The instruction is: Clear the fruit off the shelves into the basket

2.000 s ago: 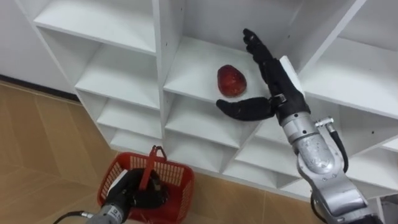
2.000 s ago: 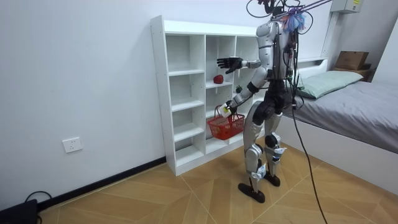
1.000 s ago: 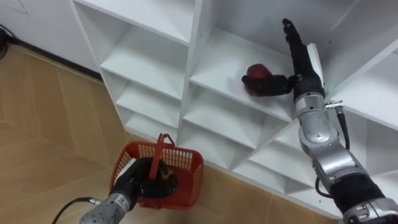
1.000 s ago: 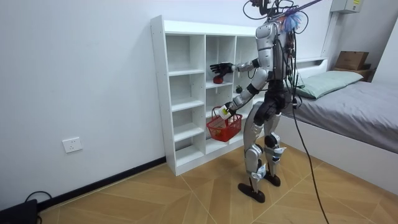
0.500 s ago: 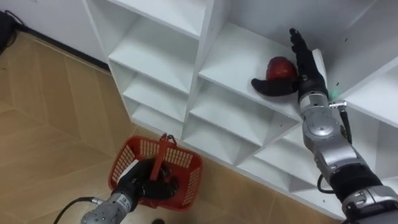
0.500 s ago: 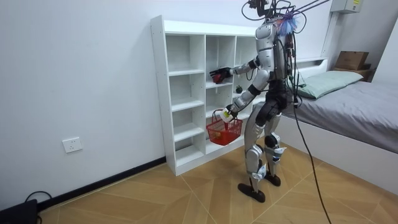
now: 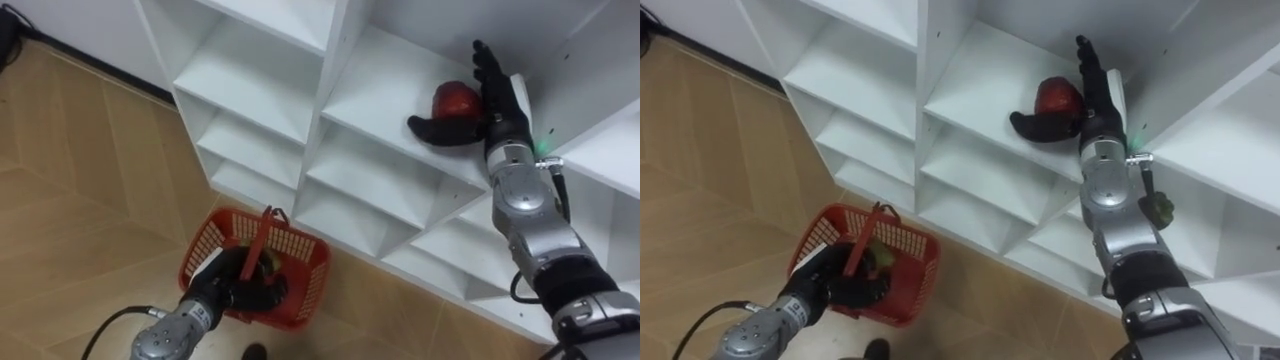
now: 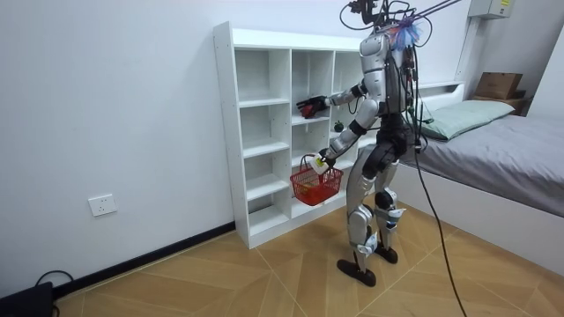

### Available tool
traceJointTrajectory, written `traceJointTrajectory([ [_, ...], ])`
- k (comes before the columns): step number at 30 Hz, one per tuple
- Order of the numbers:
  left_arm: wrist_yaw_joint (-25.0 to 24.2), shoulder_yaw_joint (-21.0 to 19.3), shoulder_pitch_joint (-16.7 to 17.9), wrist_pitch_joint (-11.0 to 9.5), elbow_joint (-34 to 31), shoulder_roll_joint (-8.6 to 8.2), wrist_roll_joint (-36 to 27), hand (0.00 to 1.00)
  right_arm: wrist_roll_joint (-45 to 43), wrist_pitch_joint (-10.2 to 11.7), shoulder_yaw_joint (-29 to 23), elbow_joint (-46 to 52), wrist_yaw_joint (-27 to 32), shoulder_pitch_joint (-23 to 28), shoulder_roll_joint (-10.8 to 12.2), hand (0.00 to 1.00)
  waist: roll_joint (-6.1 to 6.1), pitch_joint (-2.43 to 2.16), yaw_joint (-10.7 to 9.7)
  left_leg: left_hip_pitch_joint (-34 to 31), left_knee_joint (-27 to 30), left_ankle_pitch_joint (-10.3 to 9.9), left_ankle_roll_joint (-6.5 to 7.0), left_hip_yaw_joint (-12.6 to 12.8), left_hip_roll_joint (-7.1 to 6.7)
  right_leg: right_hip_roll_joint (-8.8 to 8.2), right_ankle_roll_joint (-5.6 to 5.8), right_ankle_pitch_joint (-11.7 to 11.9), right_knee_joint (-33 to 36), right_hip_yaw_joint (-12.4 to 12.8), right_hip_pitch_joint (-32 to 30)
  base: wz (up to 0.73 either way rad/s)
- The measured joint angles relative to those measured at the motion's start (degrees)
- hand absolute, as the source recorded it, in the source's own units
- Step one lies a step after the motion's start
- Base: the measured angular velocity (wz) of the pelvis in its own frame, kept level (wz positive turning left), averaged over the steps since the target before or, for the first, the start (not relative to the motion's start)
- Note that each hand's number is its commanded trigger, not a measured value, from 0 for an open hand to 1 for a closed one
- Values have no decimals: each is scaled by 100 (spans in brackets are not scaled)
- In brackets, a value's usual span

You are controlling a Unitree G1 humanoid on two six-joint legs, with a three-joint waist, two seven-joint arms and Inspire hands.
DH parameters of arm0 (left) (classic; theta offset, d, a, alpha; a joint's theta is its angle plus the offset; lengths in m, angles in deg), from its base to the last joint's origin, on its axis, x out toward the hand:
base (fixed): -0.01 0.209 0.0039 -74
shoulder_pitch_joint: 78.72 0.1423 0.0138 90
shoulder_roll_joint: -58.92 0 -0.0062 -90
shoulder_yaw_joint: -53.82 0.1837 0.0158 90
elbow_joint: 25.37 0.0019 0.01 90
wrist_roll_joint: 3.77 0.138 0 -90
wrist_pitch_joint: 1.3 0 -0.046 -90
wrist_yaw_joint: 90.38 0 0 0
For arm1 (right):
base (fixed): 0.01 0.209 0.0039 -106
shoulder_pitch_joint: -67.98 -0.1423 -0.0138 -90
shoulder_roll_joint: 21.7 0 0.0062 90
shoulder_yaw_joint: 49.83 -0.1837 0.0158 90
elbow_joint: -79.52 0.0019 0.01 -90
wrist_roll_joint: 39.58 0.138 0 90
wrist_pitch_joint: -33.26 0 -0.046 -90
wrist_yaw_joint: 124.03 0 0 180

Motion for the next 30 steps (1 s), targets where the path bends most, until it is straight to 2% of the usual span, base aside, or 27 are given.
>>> traceJointTrajectory([
  [9,5,341,-72,234,-142,58,-4,100,26,65,-2,-428,178,-173,-9,100,59,-1,10,42,42,14,23,-8,9,-16,34,22,-34,-87,107,5],
  [21,6,346,-70,242,-311,80,-2,100,50,52,-3,-531,238,-223,-16,100,74,-15,31,138,36,19,29,-8,1,-17,38,27,-42,-86,197,0],
  [30,22,356,-63,241,-265,40,-3,100,117,-75,8,-455,142,-174,-10,100,73,-23,37,238,17,22,33,33,10,-33,39,27,-27,-65,262,-1],
])
